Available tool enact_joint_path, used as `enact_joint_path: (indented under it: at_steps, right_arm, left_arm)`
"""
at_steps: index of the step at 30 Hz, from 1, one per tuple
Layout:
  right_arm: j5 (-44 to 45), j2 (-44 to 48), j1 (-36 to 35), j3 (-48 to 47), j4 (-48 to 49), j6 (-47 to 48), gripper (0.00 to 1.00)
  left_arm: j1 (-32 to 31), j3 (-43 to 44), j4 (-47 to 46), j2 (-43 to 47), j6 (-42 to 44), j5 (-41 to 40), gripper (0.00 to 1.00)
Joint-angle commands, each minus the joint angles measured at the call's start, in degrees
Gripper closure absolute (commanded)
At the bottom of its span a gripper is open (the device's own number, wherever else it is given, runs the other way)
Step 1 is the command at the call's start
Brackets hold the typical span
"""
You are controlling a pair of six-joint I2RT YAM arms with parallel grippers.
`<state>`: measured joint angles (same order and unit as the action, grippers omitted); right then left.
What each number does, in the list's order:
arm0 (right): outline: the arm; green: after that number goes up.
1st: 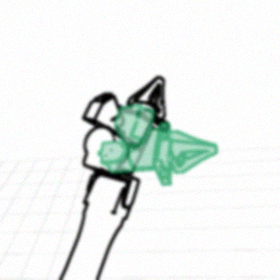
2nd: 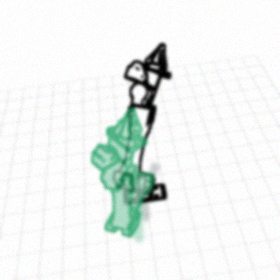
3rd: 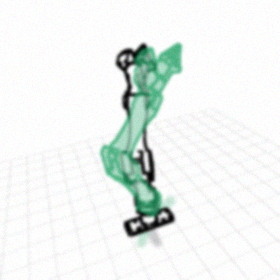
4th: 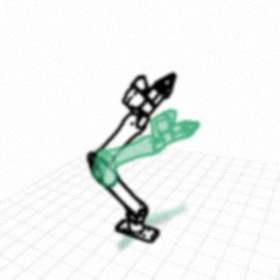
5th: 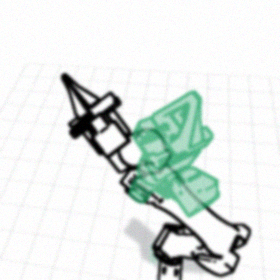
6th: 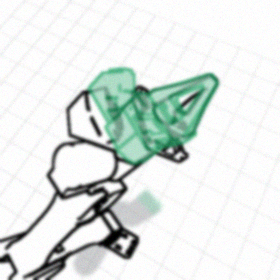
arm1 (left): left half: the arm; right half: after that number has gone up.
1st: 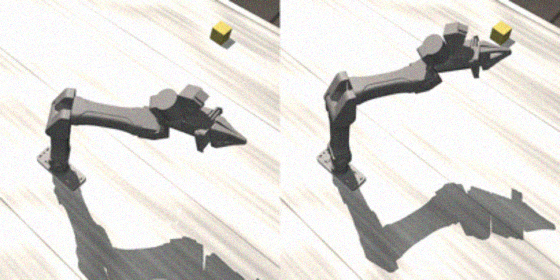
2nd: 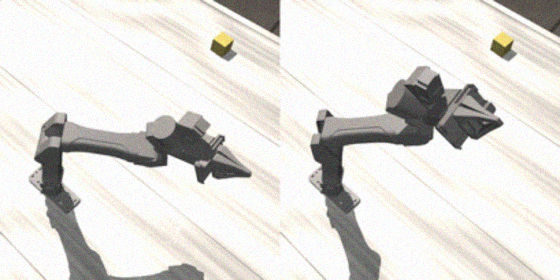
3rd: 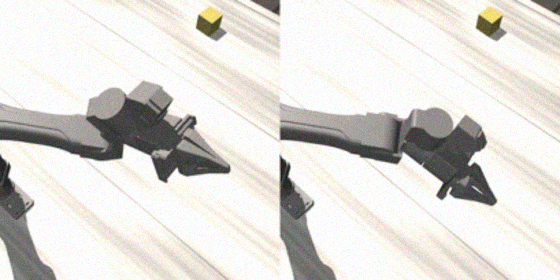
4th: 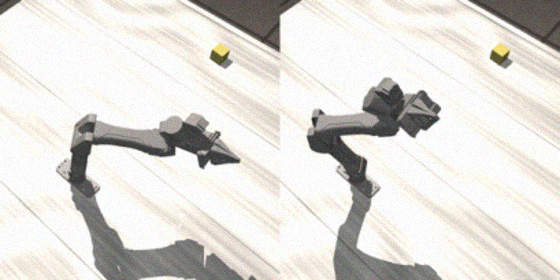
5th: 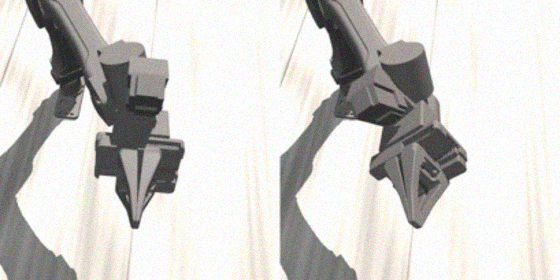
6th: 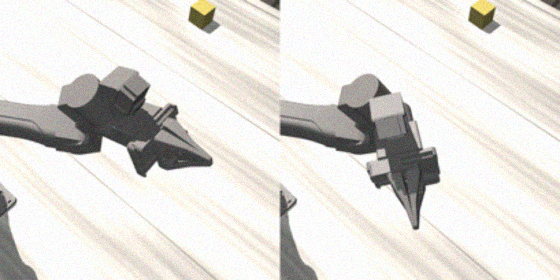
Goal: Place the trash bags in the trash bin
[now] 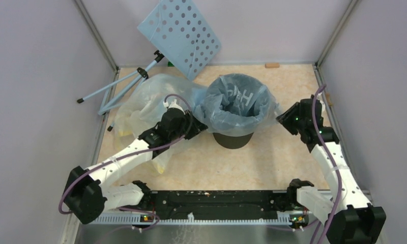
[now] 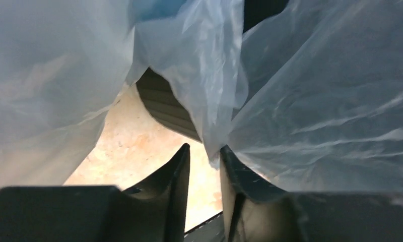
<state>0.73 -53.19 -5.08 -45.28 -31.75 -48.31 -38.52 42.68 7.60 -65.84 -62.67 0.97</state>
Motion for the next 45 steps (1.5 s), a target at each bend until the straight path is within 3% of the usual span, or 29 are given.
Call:
enact_joint_path:
  at_steps: [1, 4, 8, 10, 12, 13, 14, 20, 26, 35, 45]
  right_arm:
    - [10.7, 0.8, 0.4, -9.4, -4.3, 10.3, 0.54]
    - [12.3, 2.0, 0.4, -13.7, -5.5, 15.3, 0.41]
    - [9.0, 2.4, 0.3, -20.3, -6.4, 21.7, 0.43]
    - [-0.3, 1.7, 0.3, -23.2, -5.1, 27.1, 0.55]
    - [-9.8, -0.6, 0.1, -27.0, -5.7, 30.8, 0.79]
    - [-13.6, -2.2, -0.7, -29.5, -6.7, 32.1, 0.98]
    - [-15.9, -4.1, -2.1, -32.1, -7.9, 33.0, 1.0]
    - [-5.5, -13.9, -20.3, -43.5, -14.1, 38.5, 1.0]
    - [-1.0, -24.9, -29.8, -49.2, -19.5, 41.7, 1.0]
    - [0.6, -36.8, -32.3, -47.8, -22.0, 42.3, 1.0]
    - [1.5, -35.8, -32.3, -36.2, -16.5, 40.8, 1.0]
  left_arm:
    - [-0.1, 5.3, 4.0, 2.2, 8.3, -4.8, 0.56]
    - [-0.1, 7.5, 7.9, 4.2, 11.1, -8.1, 0.45]
    - [-0.1, 10.8, 12.7, 6.5, 13.8, -11.7, 0.41]
    - [-0.1, 11.7, 13.5, 7.4, 15.3, -13.2, 0.41]
    - [-0.1, 11.9, 11.9, 8.2, 17.5, -13.6, 0.42]
    - [-0.1, 12.0, 10.7, 8.3, 19.3, -12.8, 0.44]
    - [-0.1, 12.2, 9.5, 8.1, 21.3, -11.6, 0.47]
    - [1.7, 17.5, 8.2, 1.4, 24.9, -6.8, 0.65]
    - [4.3, 19.4, 4.0, -4.9, 24.9, -0.4, 0.76]
    - [4.8, 18.5, -5.3, -12.2, 26.0, 6.9, 0.86]
    - [4.9, 21.2, -8.5, -21.6, 24.3, 17.4, 0.9]
